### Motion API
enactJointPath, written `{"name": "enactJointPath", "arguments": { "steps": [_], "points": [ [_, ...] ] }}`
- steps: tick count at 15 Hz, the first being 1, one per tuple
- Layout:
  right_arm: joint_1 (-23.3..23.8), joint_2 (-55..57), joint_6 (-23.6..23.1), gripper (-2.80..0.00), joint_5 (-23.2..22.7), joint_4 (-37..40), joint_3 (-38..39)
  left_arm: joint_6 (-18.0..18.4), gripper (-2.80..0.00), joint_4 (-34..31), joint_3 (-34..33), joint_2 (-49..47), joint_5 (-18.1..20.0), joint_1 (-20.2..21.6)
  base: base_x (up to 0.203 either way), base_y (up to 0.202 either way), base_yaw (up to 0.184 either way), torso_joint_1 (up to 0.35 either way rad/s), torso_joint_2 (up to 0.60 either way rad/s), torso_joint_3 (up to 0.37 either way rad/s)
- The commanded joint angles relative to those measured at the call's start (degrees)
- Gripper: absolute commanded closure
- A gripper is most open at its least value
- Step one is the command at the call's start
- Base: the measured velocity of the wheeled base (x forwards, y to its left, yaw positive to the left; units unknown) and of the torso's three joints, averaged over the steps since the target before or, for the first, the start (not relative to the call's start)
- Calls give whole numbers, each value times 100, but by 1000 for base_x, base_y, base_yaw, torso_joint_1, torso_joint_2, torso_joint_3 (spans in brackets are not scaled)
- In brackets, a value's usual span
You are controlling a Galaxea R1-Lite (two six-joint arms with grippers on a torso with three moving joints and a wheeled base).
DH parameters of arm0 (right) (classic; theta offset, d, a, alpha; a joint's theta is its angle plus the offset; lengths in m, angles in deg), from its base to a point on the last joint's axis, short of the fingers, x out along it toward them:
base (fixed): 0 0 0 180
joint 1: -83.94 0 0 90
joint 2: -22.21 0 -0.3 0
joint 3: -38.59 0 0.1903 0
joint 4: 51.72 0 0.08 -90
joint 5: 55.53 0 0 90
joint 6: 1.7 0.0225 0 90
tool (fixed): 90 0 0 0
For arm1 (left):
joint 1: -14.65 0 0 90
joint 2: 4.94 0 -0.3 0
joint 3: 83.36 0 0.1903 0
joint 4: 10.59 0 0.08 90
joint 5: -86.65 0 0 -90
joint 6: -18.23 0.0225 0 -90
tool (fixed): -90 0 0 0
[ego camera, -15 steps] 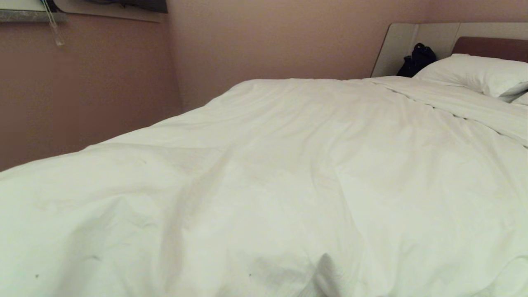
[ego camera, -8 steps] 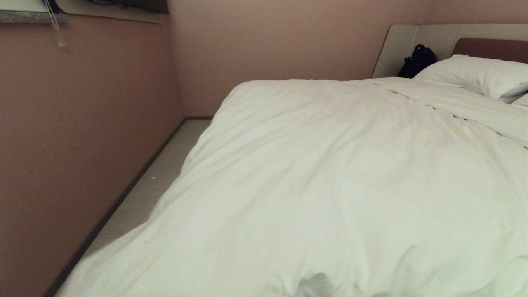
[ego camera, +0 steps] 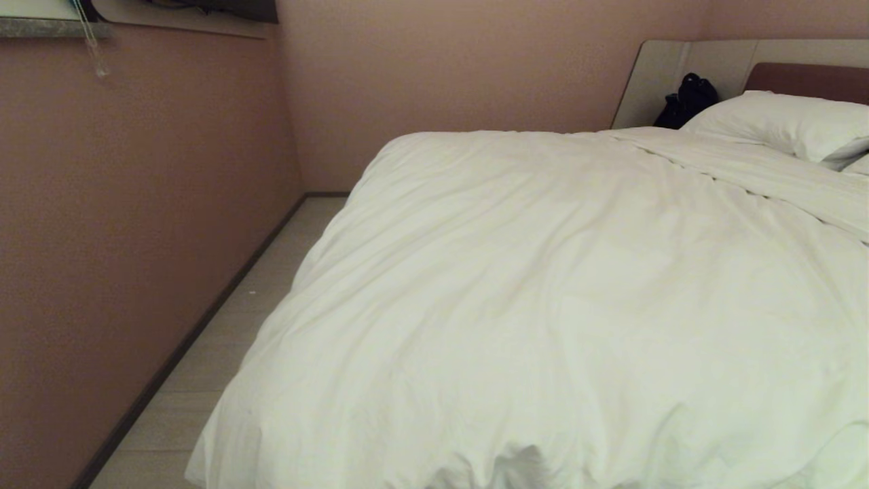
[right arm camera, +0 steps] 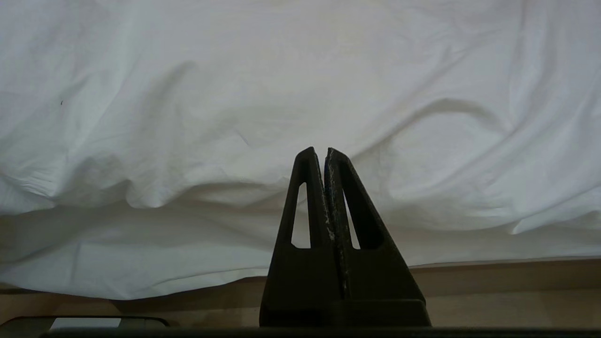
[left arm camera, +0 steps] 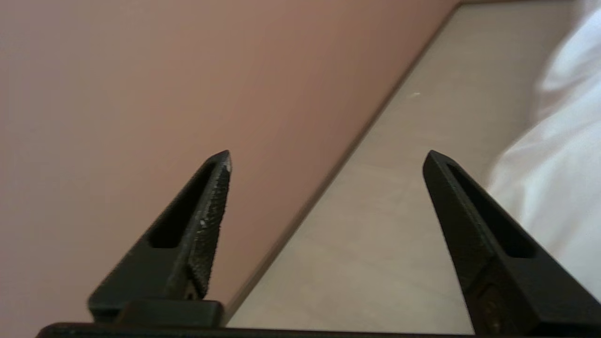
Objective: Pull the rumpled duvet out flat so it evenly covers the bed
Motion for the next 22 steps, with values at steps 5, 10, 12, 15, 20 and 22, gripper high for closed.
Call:
{"name": "enactJointPath", "arguments": {
  "steps": [5,10,12,15,20,22],
  "points": [
    [-6,7,-3,0,-2,-3,0,-237,-280,554,-21,-34,1830,2,0,0,0,0,0,0],
    [2,7,-3,0,-2,6,0,-1803,0,992,-73,-25,4367,2,0,0,0,0,0,0],
    [2,7,-3,0,-2,-3,0,-1734,0,1008,-212,-34,4377,2,0,0,0,0,0,0],
    [2,7,-3,0,-2,6,0,-1121,0,1421,-939,-42,4351,2,0,0,0,0,0,0],
    [-6,7,-3,0,-2,5,0,-833,0,2436,-2136,303,4304,2,0,0,0,0,0,0],
    [-3,7,-3,0,-2,2,0,-802,0,2463,-2218,332,4236,2,0,0,0,0,0,0]
  ]
}}
